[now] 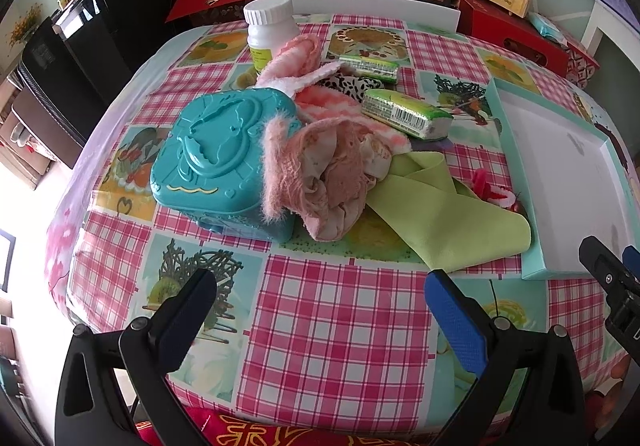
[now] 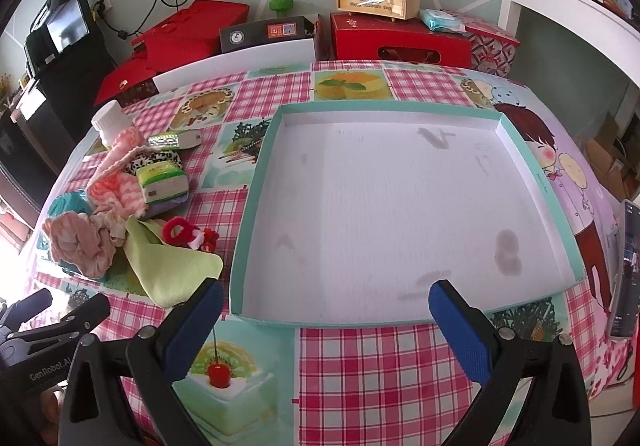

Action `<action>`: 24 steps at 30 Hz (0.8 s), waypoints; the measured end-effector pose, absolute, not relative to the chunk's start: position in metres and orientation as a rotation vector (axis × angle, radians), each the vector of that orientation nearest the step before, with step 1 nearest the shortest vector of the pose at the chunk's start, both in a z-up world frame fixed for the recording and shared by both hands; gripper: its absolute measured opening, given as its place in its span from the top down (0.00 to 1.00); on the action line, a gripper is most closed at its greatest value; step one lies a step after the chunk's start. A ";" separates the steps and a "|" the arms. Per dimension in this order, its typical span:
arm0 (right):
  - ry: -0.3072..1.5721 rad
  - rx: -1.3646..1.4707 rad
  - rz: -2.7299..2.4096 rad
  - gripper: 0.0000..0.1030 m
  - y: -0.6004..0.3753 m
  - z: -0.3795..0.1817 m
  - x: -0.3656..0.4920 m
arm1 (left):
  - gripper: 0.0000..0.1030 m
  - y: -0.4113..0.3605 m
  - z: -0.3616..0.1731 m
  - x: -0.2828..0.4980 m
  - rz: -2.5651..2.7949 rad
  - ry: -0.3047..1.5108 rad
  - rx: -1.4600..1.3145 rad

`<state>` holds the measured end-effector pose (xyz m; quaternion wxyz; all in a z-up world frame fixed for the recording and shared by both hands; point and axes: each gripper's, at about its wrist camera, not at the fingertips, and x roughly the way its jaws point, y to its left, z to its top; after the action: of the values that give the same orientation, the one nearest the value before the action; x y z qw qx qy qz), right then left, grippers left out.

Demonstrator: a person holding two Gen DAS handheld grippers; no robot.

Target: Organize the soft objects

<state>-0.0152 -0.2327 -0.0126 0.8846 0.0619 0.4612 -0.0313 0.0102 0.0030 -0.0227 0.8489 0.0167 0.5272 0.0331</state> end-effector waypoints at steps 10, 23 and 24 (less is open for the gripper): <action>0.965 0.127 -0.063 0.00 -0.233 -0.013 -0.015 | 0.00 0.003 -0.024 0.010 0.074 1.114 0.033; 0.976 0.125 -0.062 0.00 -0.232 -0.015 -0.013 | 0.00 0.003 -0.026 0.010 0.076 1.120 0.034; 0.976 0.125 -0.061 0.00 -0.232 -0.015 -0.013 | 0.00 0.003 -0.026 0.010 0.076 1.120 0.033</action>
<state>-0.0131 -0.2319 -0.0155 0.8808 0.0600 0.4687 -0.0294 0.0097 0.0030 -0.0261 0.8465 0.0158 0.5309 0.0362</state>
